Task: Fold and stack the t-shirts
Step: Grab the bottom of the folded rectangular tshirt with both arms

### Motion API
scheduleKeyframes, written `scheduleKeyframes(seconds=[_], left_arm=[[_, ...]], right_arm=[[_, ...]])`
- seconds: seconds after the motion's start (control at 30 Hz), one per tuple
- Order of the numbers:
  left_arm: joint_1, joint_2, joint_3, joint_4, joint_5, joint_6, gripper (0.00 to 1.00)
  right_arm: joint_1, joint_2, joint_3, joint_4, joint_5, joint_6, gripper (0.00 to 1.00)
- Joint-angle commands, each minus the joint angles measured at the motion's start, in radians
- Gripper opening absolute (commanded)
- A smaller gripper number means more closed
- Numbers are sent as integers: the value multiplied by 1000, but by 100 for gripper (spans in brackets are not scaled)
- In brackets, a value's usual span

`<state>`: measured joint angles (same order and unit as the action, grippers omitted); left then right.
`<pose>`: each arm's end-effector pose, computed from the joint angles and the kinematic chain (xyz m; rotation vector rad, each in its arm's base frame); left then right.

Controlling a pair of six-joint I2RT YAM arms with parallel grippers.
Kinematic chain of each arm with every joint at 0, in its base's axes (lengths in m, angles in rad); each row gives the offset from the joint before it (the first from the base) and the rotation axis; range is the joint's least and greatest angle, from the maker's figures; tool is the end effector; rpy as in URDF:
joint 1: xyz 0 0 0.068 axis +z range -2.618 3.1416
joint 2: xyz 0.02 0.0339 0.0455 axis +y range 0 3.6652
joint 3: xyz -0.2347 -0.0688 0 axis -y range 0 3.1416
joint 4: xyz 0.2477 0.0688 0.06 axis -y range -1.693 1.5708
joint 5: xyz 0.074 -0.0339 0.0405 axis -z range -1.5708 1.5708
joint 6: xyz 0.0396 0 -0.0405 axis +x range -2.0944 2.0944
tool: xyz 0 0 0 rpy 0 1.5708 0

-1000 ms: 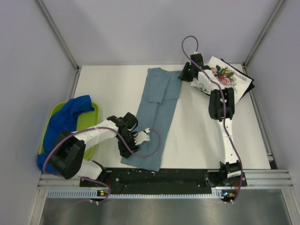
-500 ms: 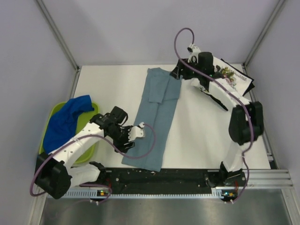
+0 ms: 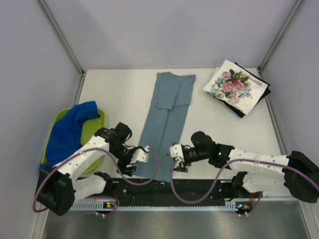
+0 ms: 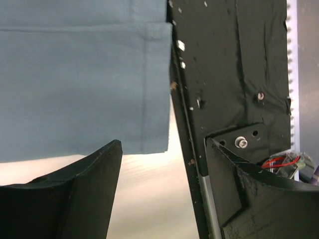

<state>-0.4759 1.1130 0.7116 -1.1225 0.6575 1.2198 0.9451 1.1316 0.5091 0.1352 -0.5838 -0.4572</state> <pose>0.1424 -0.1006 0.1773 2.0667 1.7942 -0.8464 0.1293 0.2162 0.1801 -1.6112 1.3318 0.8988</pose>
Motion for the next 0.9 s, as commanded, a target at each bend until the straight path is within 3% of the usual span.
scheduleKeyframes(seconds=[0.0, 0.13, 0.4, 0.6, 0.77, 0.8, 0.87], left_arm=[[-16, -33, -73, 27, -56, 101, 73], [-46, -27, -118, 85, -81, 84, 73], [-138, 5, -192, 219, -192, 35, 67], [-147, 11, -199, 266, -222, -8, 50], [-164, 24, -195, 271, -234, -26, 34], [-170, 25, -193, 270, -239, -32, 28], [-181, 31, -192, 256, -239, -32, 3]], right_arm=[[180, -52, -43, -100, 128, -202, 65], [290, 37, -31, -111, 197, -273, 64], [320, 226, 3, -53, 217, -370, 63], [333, 284, 12, -14, 174, -376, 57], [345, 283, 14, -61, 137, -382, 26], [346, 277, 17, -83, 131, -382, 21], [348, 252, 22, -118, 124, -373, 7]])
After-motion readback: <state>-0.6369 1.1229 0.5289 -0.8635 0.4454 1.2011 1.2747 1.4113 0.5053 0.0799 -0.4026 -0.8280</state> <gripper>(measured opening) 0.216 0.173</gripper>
